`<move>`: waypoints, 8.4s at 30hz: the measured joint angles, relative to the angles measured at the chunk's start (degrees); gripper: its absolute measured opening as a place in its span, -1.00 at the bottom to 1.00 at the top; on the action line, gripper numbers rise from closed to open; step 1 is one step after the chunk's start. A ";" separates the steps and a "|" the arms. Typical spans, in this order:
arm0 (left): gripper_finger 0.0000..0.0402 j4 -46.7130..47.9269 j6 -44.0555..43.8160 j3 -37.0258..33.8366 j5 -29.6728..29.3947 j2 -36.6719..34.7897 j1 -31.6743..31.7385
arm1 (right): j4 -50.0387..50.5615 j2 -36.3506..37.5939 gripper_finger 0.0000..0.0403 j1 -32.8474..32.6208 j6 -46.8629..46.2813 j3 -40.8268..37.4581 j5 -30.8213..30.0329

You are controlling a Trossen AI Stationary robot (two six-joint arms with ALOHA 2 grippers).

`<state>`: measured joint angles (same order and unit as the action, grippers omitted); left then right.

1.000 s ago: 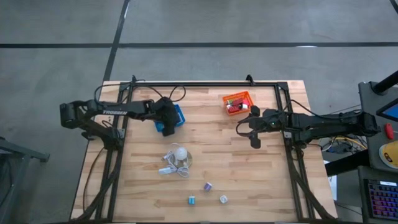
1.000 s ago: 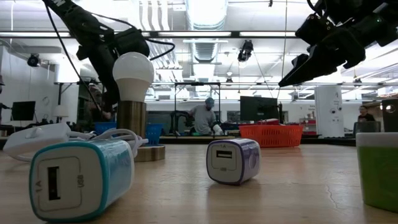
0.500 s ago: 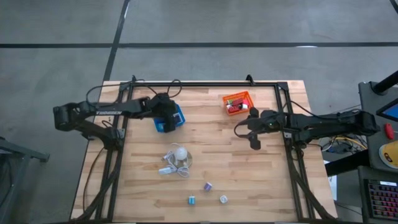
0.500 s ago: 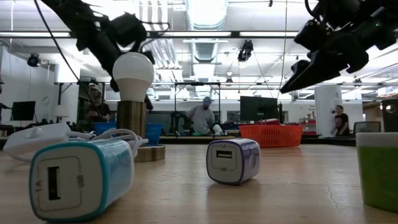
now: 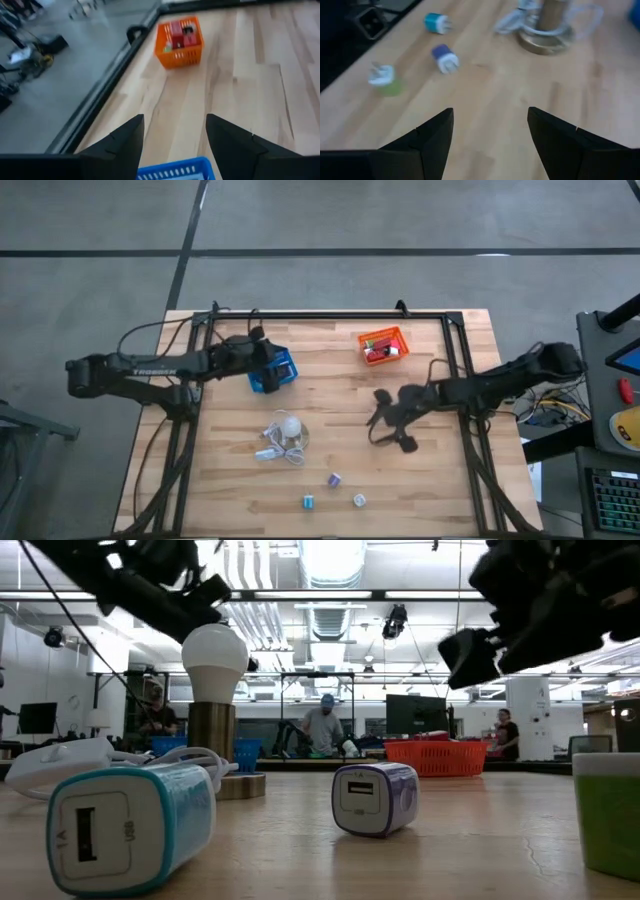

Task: Pick & Place Office items
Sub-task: Put the violet charger adapter into the orange bin, then put the green charger adapter into the orange bin

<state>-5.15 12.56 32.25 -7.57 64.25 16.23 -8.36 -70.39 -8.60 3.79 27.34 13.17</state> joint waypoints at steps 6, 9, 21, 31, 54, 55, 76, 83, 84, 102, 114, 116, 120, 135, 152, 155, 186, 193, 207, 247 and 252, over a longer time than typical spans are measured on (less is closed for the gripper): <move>0.07 -15.27 -3.81 -8.78 -0.39 -1.90 -0.85 | 0.39 -10.00 0.24 -5.09 -0.03 8.71 -0.03; 0.07 -20.21 -4.32 -11.47 -0.80 -1.80 -1.43 | 0.87 -14.80 0.24 -7.05 -0.42 12.55 0.56; 0.07 -29.13 -4.27 -15.88 -2.95 -1.50 -1.62 | 8.40 -31.98 0.24 -12.50 -0.57 29.03 0.86; 0.07 -31.29 -3.59 -17.37 -4.00 -0.54 -1.62 | 15.68 -37.68 0.24 -12.50 4.76 39.93 0.63; 0.07 -33.94 -2.93 -17.59 -3.98 0.94 -1.67 | 23.04 -47.14 0.24 -12.22 8.37 48.30 0.22; 0.07 -33.96 -2.93 -17.59 -3.98 0.94 -1.66 | 22.98 -47.45 0.24 -12.22 8.34 48.30 0.22; 0.07 -33.81 -2.80 -17.59 -3.96 0.94 -1.66 | 22.54 -48.41 -0.41 -12.46 11.39 48.26 -1.77; 0.07 -33.83 -2.99 -18.66 -3.84 0.94 -1.62 | 22.68 -45.03 -0.41 -12.05 12.23 46.68 -6.39; 0.07 -33.85 -3.08 -18.85 -3.85 0.94 -1.64 | 22.44 -44.09 -0.41 -11.78 12.47 46.01 -6.42; 0.07 -38.23 -3.67 -20.54 -3.59 0.90 -1.84 | -8.92 -10.51 -0.41 3.01 13.18 11.93 -5.76; 0.07 -38.65 -3.85 -20.69 -2.89 0.94 -1.95 | -15.04 1.10 -0.41 25.80 13.93 1.34 -5.86; 0.07 -38.80 -3.82 -20.70 -2.91 0.94 -1.95 | -14.57 1.13 -0.41 29.63 13.78 0.62 -5.86; 0.07 -38.98 -3.57 -20.70 -2.75 0.94 -1.95 | -14.99 0.45 -0.41 35.73 12.82 0.26 -7.43; 0.07 -38.99 -3.15 -20.70 -2.75 0.94 -1.95 | -10.46 -1.03 -0.41 45.25 8.15 0.30 -19.59; 0.07 -38.99 -3.15 -20.70 -2.77 0.94 -1.95 | 2.29 -1.03 -0.41 46.16 0.11 1.17 -28.36; 0.07 -38.99 -3.13 -20.70 -2.75 0.94 -1.95 | 4.13 -1.03 -0.41 46.16 -0.58 1.69 -28.35; 0.07 -38.99 -3.13 -20.70 -2.78 0.94 -1.95 | 13.65 -2.97 -0.41 46.12 -5.32 3.22 -21.68; 0.07 -38.99 -3.10 -20.70 -2.78 0.94 -1.92 | 13.27 -2.97 -0.19 46.12 -4.96 3.94 -22.06; 0.07 -38.97 -3.04 -20.70 -2.79 0.94 -1.92 | 9.57 -2.76 0.21 46.12 -2.27 4.30 -22.30; 0.07 -38.97 -2.50 -21.07 -2.82 0.96 -1.90 | 8.20 -20.37 0.16 -28.62 -27.04 17.34 -28.38; 0.07 -38.98 -2.53 -21.18 -2.82 0.96 -1.95 | 15.76 -29.13 0.16 -28.79 -27.49 26.41 -26.20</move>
<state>-44.13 10.02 11.07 -10.39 65.21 14.28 7.40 -99.52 -37.39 -23.70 53.74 -13.04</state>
